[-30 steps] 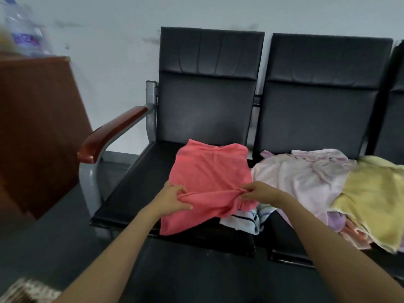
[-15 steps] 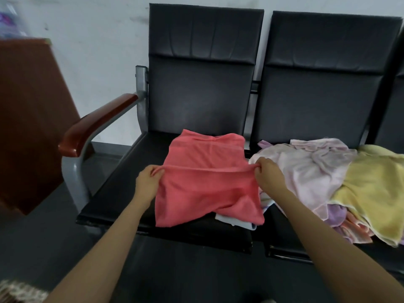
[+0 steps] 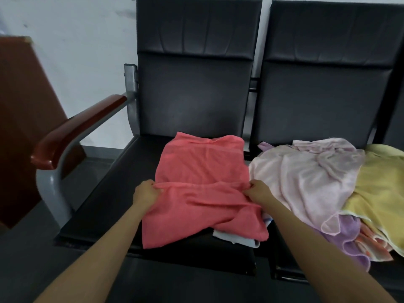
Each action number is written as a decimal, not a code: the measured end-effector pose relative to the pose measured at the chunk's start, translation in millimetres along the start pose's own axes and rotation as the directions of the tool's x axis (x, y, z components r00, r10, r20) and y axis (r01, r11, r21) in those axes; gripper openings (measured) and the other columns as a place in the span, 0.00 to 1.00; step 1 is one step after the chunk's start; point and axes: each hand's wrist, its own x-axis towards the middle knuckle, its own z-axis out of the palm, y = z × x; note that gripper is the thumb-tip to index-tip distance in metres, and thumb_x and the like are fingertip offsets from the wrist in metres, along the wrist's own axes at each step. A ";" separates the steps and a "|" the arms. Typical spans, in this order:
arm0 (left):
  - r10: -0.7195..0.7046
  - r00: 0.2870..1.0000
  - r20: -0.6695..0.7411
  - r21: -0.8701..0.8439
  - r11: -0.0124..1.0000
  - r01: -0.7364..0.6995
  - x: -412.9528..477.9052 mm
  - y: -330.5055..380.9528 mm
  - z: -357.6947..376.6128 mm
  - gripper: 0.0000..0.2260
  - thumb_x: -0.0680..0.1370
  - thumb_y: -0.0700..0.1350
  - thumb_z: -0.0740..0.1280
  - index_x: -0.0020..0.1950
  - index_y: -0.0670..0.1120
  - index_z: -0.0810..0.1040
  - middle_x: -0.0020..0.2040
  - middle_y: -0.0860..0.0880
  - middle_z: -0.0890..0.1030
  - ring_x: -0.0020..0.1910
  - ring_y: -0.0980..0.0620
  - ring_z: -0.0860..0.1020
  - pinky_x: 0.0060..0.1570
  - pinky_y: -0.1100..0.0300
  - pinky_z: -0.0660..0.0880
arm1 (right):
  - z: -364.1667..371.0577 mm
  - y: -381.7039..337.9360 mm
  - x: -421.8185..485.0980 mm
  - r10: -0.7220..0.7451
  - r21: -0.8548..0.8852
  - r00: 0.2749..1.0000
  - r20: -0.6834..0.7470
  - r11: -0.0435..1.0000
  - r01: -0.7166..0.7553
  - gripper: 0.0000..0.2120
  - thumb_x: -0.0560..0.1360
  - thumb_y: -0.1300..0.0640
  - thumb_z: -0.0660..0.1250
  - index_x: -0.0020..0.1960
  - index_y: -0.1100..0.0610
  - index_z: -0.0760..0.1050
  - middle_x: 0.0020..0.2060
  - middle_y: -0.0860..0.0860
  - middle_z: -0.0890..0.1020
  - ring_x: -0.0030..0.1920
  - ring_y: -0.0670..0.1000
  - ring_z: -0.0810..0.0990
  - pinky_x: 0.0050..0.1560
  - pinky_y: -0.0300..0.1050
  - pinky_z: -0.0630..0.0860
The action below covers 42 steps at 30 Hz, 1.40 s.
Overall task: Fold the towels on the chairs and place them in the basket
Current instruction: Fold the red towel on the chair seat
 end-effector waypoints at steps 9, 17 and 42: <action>-0.067 0.993 0.092 0.124 0.991 0.056 -25.0 5.5 -3.7 0.06 0.75 0.41 0.64 0.49 0.39 0.78 0.52 0.41 0.76 0.54 0.42 0.75 0.48 0.55 0.74 | -2.8 -11.6 -24.3 -0.117 0.124 0.970 -0.215 0.981 0.146 0.10 0.77 0.63 0.62 0.57 0.66 0.71 0.50 0.58 0.77 0.49 0.56 0.74 0.48 0.42 0.65; 0.083 0.993 -0.087 -0.403 0.908 -0.111 -47.4 25.1 -58.4 0.03 0.77 0.40 0.65 0.47 0.44 0.72 0.48 0.43 0.77 0.47 0.46 0.74 0.43 0.54 0.71 | -39.7 -55.3 -50.5 -0.166 0.313 0.920 -0.355 0.906 0.285 0.06 0.75 0.65 0.66 0.52 0.62 0.75 0.43 0.52 0.77 0.45 0.51 0.73 0.43 0.40 0.64; 0.011 0.989 0.144 -0.466 0.883 0.058 -117.5 9.1 -94.9 0.06 0.78 0.43 0.64 0.49 0.41 0.77 0.48 0.43 0.79 0.45 0.48 0.76 0.43 0.55 0.72 | -50.5 -27.6 -115.5 0.037 0.430 0.998 -0.045 0.903 -0.014 0.11 0.76 0.58 0.60 0.52 0.62 0.77 0.41 0.52 0.76 0.42 0.51 0.72 0.41 0.43 0.68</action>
